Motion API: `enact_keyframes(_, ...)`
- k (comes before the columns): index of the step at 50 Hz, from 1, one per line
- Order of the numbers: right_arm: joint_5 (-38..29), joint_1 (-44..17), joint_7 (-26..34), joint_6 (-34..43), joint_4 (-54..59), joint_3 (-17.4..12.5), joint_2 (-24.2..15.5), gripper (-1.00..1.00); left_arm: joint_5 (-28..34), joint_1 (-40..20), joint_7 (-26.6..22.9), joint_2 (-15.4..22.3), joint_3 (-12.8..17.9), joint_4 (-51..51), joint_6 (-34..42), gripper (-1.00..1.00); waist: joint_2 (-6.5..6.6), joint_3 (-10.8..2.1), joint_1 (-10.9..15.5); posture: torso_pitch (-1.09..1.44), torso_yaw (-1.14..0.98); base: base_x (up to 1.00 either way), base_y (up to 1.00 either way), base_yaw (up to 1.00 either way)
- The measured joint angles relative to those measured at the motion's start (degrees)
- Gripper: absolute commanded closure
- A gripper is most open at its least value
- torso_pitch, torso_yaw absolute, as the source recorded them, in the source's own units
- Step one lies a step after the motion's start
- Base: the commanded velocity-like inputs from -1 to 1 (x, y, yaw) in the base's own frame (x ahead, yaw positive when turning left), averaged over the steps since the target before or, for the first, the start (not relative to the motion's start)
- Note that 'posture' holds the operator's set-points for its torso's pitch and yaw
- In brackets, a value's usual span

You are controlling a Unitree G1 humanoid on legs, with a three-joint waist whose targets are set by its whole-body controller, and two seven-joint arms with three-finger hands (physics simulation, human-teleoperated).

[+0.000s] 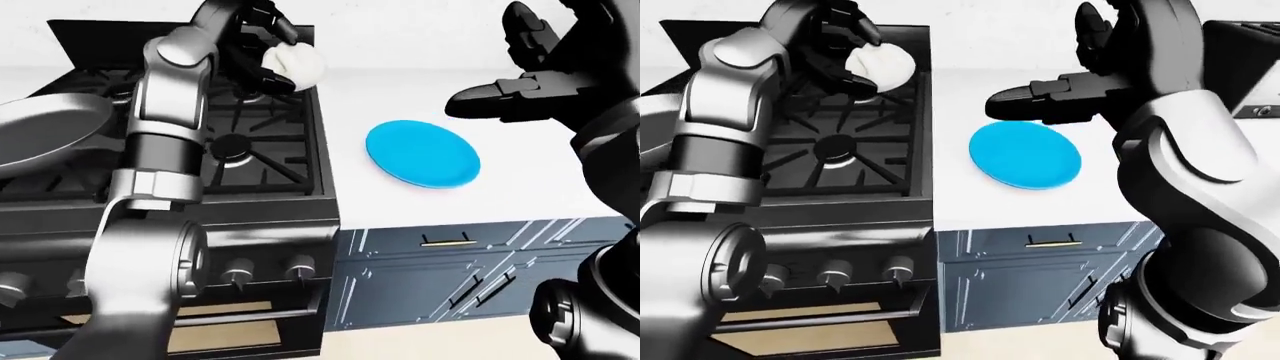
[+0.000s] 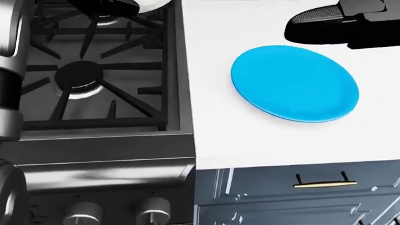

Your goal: Pick the dumpling from the pan and place it on the plate.

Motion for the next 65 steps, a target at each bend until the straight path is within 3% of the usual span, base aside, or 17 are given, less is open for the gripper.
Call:
enact_keyframes(3,0.2,-0.4,-0.2,-0.2,-0.2,0.0,-0.1,-1.00,-0.2,0.1,0.2,-0.1,0.1,-0.7,-0.6,0.56,-2.10,0.06,0.3,0.00,0.00,0.00,-0.11,0.00)
enact_keyframes(5,0.3,-0.4,-0.3,-0.3,-0.1,-0.1,-0.3,-1.00,-0.2,-0.3,0.2,-0.2,0.1,-0.1,-0.8,0.57,-4.43,-0.17,0.4,0.00,0.00,0.00,-0.12,0.00)
enact_keyframes(6,0.3,-0.2,-0.3,-0.4,0.0,-0.2,-0.5,-1.00,-0.3,-0.5,0.3,-0.5,0.0,0.1,-1.0,0.56,-4.44,-0.20,0.1,0.00,0.00,0.00,-0.11,0.00)
enact_keyframes(8,0.0,0.5,-0.6,-0.4,0.4,-0.6,-0.6,-1.00,-0.5,-0.2,0.0,-1.1,-0.6,0.2,-1.1,0.57,-3.73,0.47,-0.5,0.00,0.00,0.00,-0.11,0.00)
enact_keyframes(15,-0.1,0.3,-0.8,-0.6,0.4,-0.6,-0.8,-1.00,-0.5,-0.5,-0.3,-0.7,-0.5,0.1,-1.0,0.55,-0.82,0.62,0.1,0.00,0.00,0.00,-0.11,0.00)
enact_keyframes(21,0.0,0.3,-0.7,-0.9,0.4,-0.3,-0.7,-1.00,-0.5,-1.0,0.1,-0.3,-0.3,-0.5,-1.5,0.51,2.60,-0.08,0.2,0.00,0.00,0.00,-0.11,0.00)
enact_keyframes(27,0.8,0.7,-0.2,-0.4,0.4,0.7,-0.3,-1.00,-0.1,0.0,0.4,-0.1,0.0,1.4,-0.6,0.53,1.23,-0.15,0.1,0.00,0.00,0.00,-0.11,0.00)
enact_keyframes(32,0.5,0.3,-0.3,-1.0,-0.1,0.3,-0.4,-1.00,-0.4,-0.5,0.3,0.0,0.1,0.2,-1.0,0.53,-1.92,0.12,0.2,0.00,0.00,0.00,-0.11,0.00)
enact_keyframes(35,0.6,-0.1,-0.4,-0.8,0.1,0.1,-0.7,-1.00,-0.4,-0.9,0.5,-0.2,0.1,0.2,-1.3,0.54,-4.66,-0.30,0.3,0.00,0.00,0.00,-0.11,0.00)
enact_keyframes(37,0.3,0.6,-0.7,-0.7,0.3,-0.5,-0.7,-1.00,-0.6,-0.5,0.3,-1.0,-0.4,0.0,-1.5,0.55,-3.64,0.35,-0.4,0.00,0.00,0.00,-0.11,0.00)
enact_keyframes(44,0.2,0.4,-0.9,-0.6,0.3,-0.6,-0.9,-1.00,-0.7,-0.1,-0.2,-1.0,-0.6,-0.2,-1.0,0.55,-0.89,0.61,0.0,0.00,0.00,0.00,-0.11,0.00)
enact_keyframes(50,0.5,0.0,-1.0,-0.6,0.4,-0.4,-0.7,-1.00,-0.7,-0.4,0.1,-0.6,-0.3,-0.8,-1.2,0.55,2.53,0.00,0.2,0.00,0.00,0.00,-0.11,0.00)
enact_keyframes(51,0.6,0.2,-1.0,-0.6,0.2,-0.1,-0.4,-1.00,-0.7,-0.1,0.2,-0.3,-0.1,-1.0,-1.2,0.56,1.87,0.25,0.5,0.00,0.00,0.00,-0.11,0.00)
enact_keyframes(55,1.6,0.2,-0.6,0.1,0.4,0.6,-0.6,-1.00,-0.4,0.6,0.3,-0.1,0.2,0.1,-0.1,0.56,1.64,-0.07,0.3,0.00,0.00,0.00,-0.11,0.00)
enact_keyframes(60,1.4,-0.2,-1.0,-0.6,0.0,-0.2,-0.9,-1.00,-0.5,0.4,0.4,-0.3,0.0,-1.2,-0.5,0.57,-1.14,0.02,0.1,0.00,0.00,0.00,-0.11,0.00)
enact_keyframes(64,1.6,0.0,-1.0,-1.0,0.0,-0.1,-1.2,-1.00,-0.5,0.0,0.4,-0.4,0.0,-1.4,-0.6,0.58,-4.69,-0.27,0.2,0.00,0.00,0.00,-0.11,0.00)
enact_keyframes(65,1.4,0.3,-1.0,-1.0,0.1,-0.4,-1.2,-1.00,-0.6,0.2,0.4,-0.8,-0.2,-1.4,-0.7,0.58,-3.96,0.16,-0.2,0.00,0.00,0.00,-0.10,0.00)
